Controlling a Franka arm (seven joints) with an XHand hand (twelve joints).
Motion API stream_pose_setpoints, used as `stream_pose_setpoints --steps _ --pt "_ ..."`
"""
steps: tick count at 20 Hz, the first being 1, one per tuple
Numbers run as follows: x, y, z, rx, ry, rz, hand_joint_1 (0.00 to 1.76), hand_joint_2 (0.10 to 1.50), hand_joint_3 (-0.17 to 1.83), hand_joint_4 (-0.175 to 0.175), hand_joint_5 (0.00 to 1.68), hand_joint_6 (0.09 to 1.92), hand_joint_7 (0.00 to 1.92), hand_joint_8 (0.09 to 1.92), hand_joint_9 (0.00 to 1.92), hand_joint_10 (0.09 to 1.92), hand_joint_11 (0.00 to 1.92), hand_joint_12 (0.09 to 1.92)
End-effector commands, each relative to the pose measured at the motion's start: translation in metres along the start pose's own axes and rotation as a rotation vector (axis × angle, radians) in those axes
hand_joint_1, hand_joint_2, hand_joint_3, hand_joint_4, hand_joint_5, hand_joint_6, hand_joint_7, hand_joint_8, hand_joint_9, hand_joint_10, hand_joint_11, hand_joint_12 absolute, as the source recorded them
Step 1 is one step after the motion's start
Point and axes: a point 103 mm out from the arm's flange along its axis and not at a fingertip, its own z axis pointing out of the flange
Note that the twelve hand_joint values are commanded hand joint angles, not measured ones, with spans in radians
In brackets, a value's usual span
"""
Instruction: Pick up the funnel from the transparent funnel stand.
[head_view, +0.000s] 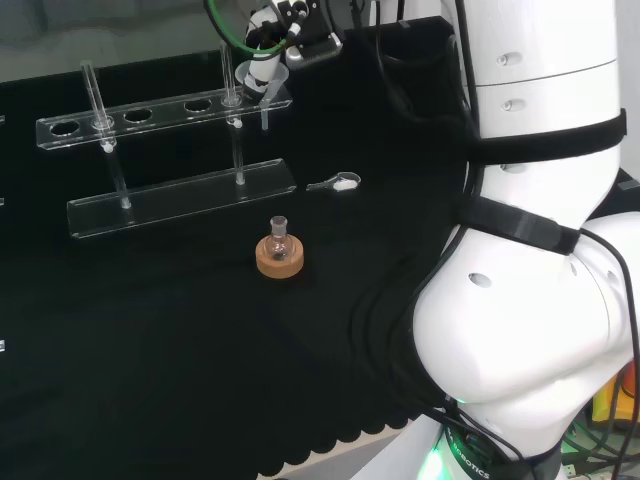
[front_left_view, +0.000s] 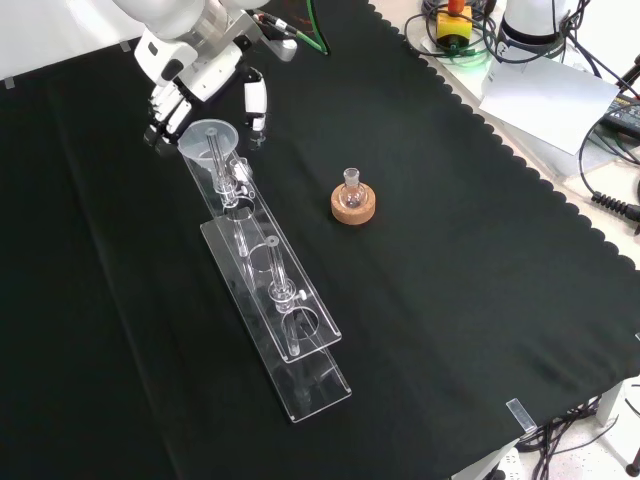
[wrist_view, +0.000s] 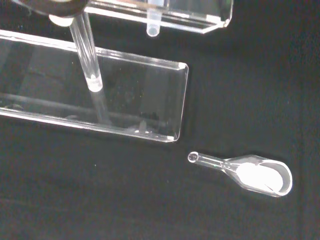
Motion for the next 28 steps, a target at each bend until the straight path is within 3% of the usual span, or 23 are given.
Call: stream_pose_setpoints --steps 1,4,12,17,21,28 --pt "0.000 0.003 0.002 0.006 -0.019 0.003 0.74 0.75 0.23 -0.093 0.08 0.09 0.00 0.36 0.17 0.84 0.23 1.50" --pt "-0.011 0.002 0.005 0.004 -0.007 0.004 0.75 0.74 0.25 -0.093 0.08 0.09 0.00 0.37 0.17 0.83 0.23 1.49" --pt "-0.010 0.010 0.011 0.005 -0.003 -0.026 0.77 0.67 0.40 -0.096 0.09 0.09 0.00 0.42 0.26 0.79 0.25 1.48" --pt "-0.010 0.011 0.011 -0.004 -0.028 -0.032 0.81 0.64 0.47 -0.102 0.11 0.09 0.00 0.53 0.41 0.71 0.28 1.47" --pt "-0.007 0.010 0.008 -0.045 -0.051 -0.037 0.85 0.62 0.52 -0.103 0.20 0.09 0.08 0.67 0.59 0.62 0.33 1.44" --pt "-0.005 0.006 0.000 -0.059 -0.048 -0.058 0.87 0.62 0.55 -0.098 0.25 0.09 0.17 0.70 0.70 0.58 0.36 1.41"
